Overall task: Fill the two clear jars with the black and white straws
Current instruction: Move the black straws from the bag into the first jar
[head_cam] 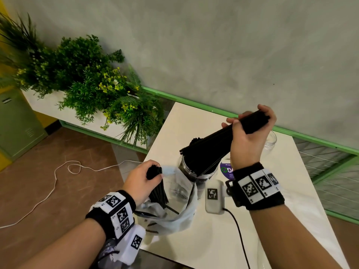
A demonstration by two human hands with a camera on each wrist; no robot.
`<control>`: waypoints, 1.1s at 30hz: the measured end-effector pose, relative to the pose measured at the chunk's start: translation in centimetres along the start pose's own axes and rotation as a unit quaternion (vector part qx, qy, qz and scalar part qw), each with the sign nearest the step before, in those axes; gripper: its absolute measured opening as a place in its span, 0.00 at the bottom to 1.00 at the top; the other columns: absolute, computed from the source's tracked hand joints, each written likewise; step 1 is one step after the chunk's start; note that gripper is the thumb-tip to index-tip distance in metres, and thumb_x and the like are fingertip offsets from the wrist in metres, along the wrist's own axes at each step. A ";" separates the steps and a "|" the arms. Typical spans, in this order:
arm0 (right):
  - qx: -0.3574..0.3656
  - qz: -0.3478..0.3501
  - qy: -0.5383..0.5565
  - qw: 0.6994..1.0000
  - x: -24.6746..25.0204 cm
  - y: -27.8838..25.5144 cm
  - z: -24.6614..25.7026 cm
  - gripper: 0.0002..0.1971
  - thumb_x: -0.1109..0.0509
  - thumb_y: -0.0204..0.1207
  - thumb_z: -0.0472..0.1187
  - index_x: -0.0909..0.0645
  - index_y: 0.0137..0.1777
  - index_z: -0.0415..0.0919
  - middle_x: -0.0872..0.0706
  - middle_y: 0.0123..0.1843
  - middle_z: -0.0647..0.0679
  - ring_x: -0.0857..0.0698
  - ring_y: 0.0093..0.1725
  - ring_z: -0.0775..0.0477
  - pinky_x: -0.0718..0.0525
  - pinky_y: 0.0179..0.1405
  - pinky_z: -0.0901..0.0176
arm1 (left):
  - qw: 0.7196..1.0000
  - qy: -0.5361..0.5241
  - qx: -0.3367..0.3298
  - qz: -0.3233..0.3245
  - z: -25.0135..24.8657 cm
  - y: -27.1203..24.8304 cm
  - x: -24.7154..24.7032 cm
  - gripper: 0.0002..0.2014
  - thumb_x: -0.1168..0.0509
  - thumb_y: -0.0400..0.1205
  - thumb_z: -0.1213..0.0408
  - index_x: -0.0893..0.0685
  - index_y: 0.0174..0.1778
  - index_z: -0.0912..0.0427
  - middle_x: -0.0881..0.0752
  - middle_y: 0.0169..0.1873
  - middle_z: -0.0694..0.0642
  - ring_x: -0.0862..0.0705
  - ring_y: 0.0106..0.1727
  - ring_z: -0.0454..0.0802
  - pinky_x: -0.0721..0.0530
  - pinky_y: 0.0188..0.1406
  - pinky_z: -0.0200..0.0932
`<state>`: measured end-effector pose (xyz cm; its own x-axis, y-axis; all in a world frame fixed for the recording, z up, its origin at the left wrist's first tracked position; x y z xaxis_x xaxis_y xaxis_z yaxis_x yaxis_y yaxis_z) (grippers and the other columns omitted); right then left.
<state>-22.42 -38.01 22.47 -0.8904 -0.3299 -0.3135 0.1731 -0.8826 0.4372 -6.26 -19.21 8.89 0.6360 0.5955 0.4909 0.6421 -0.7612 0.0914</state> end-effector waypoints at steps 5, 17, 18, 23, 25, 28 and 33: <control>0.016 -0.028 -0.032 0.999 0.7 0.9 -0.5 0.28 0.43 0.73 0.17 0.35 0.61 0.52 0.24 0.45 0.44 0.17 0.40 0.42 0.15 0.53 0.38 | 1.000 0.003 -0.002 0.006 -0.3 0.0 -0.1 0.05 0.31 0.78 0.66 0.19 0.47 0.55 0.16 0.42 0.51 0.19 0.42 0.40 0.26 0.32 0.23; 0.065 0.082 -0.105 0.989 -1.2 -2.0 -1.9 0.27 0.41 0.74 0.19 0.34 0.62 0.52 0.24 0.46 0.45 0.17 0.44 0.43 0.18 0.53 0.53 | 1.000 0.005 0.010 0.001 0.1 0.0 0.0 0.06 0.30 0.78 0.65 0.20 0.48 0.53 0.16 0.43 0.51 0.19 0.44 0.44 0.27 0.33 0.21; 0.067 0.093 -0.114 0.987 -1.6 -2.5 -2.1 0.28 0.41 0.74 0.18 0.34 0.62 0.52 0.23 0.47 0.44 0.17 0.45 0.45 0.19 0.53 0.58 | 1.000 0.006 0.011 0.000 0.1 0.0 0.0 0.06 0.30 0.78 0.65 0.20 0.48 0.53 0.16 0.43 0.51 0.19 0.44 0.44 0.27 0.33 0.21; 0.056 0.095 -0.136 0.985 -1.9 -3.4 -3.8 0.27 0.38 0.75 0.19 0.35 0.63 0.52 0.21 0.47 0.41 0.17 0.48 0.47 0.22 0.55 0.67 | 1.000 0.013 0.011 0.002 0.2 0.0 0.0 0.06 0.30 0.78 0.64 0.20 0.48 0.52 0.16 0.44 0.52 0.18 0.46 0.47 0.27 0.34 0.24; 0.039 0.105 -0.146 0.983 -1.8 -3.5 -4.6 0.27 0.37 0.75 0.21 0.35 0.62 0.54 0.20 0.45 0.44 0.17 0.49 0.48 0.23 0.55 0.68 | 1.000 0.015 0.013 0.002 0.3 0.0 0.1 0.06 0.30 0.78 0.64 0.19 0.48 0.53 0.16 0.45 0.52 0.18 0.46 0.49 0.27 0.35 0.24; -0.030 0.146 -0.170 0.974 -1.7 -3.7 -6.9 0.22 0.34 0.77 0.27 0.33 0.59 0.53 0.19 0.45 0.48 0.16 0.49 0.50 0.21 0.55 0.63 | 1.000 0.005 0.016 0.000 0.3 0.0 0.2 0.06 0.30 0.77 0.65 0.19 0.48 0.54 0.16 0.44 0.52 0.18 0.46 0.49 0.26 0.34 0.24; -0.133 0.197 -0.135 0.962 -1.1 -3.9 -8.6 0.22 0.33 0.78 0.26 0.32 0.64 0.50 0.14 0.48 0.42 0.14 0.55 0.47 0.18 0.62 0.56 | 1.000 0.005 0.018 0.005 0.3 0.0 0.1 0.06 0.30 0.77 0.64 0.19 0.48 0.54 0.16 0.43 0.52 0.18 0.46 0.49 0.24 0.36 0.30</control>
<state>-18.53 -37.10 13.90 -0.8040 -0.5895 0.0779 0.5894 -0.7728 0.2353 -6.06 -19.01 8.66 0.6381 0.5849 0.5007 0.6507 -0.7573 0.0554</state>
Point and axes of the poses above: each hand's wrist, its own y-axis towards the middle knuckle, its own x-axis out of the back of the hand, z = x × y, the point moved 6 cm from there along y, towards the middle knuckle
